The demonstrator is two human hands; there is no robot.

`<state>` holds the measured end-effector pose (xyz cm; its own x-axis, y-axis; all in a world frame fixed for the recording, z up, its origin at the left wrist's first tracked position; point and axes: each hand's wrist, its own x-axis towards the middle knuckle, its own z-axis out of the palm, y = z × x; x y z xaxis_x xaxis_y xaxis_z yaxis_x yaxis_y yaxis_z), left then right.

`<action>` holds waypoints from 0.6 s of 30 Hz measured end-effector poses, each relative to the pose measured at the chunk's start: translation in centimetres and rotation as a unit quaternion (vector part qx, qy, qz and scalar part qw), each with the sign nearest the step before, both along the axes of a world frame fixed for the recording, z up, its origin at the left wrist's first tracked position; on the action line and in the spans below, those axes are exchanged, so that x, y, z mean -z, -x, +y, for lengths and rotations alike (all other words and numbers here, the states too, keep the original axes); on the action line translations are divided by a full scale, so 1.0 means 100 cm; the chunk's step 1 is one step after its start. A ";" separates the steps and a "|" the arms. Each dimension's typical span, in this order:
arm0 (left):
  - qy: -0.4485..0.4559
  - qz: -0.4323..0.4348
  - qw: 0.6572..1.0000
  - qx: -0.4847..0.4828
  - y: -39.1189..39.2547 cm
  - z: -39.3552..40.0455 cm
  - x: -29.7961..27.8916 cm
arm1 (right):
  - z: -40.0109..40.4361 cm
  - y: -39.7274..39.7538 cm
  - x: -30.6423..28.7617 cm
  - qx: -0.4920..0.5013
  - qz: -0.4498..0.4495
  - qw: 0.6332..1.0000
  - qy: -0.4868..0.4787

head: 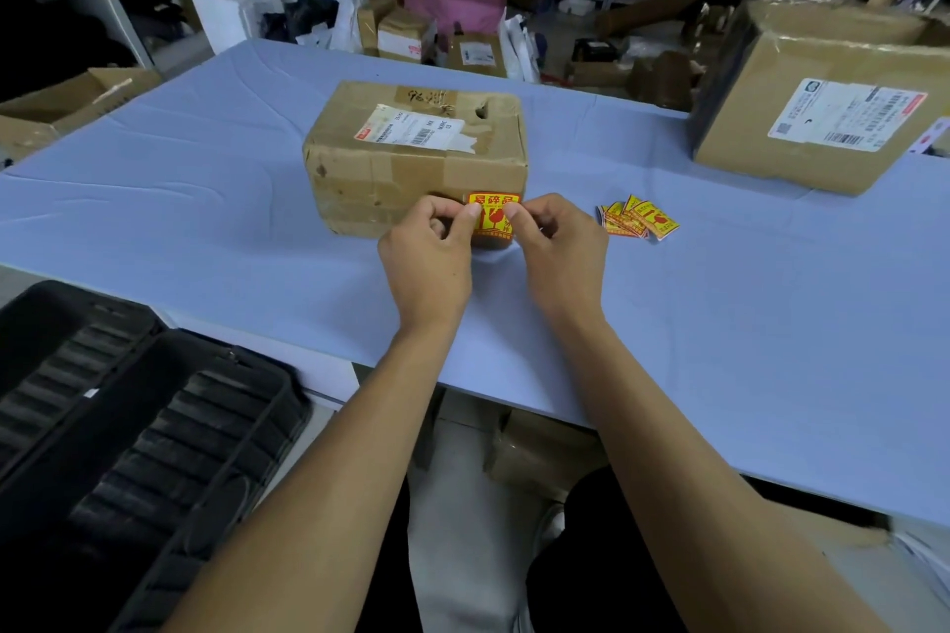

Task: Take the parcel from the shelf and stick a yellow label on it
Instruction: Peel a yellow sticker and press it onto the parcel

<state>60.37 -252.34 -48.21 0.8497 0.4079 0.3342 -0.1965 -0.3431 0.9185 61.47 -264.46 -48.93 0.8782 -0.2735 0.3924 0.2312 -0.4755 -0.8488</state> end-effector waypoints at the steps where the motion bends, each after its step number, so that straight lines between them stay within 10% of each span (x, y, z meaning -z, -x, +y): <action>1: 0.001 0.001 1.000 -0.003 -0.001 0.000 0.000 | 0.000 0.000 0.000 0.000 -0.001 1.000 0.002; 18: 0.001 0.018 0.999 -0.036 -0.008 -0.001 0.001 | 0.003 -0.005 0.001 0.003 0.021 1.000 -0.008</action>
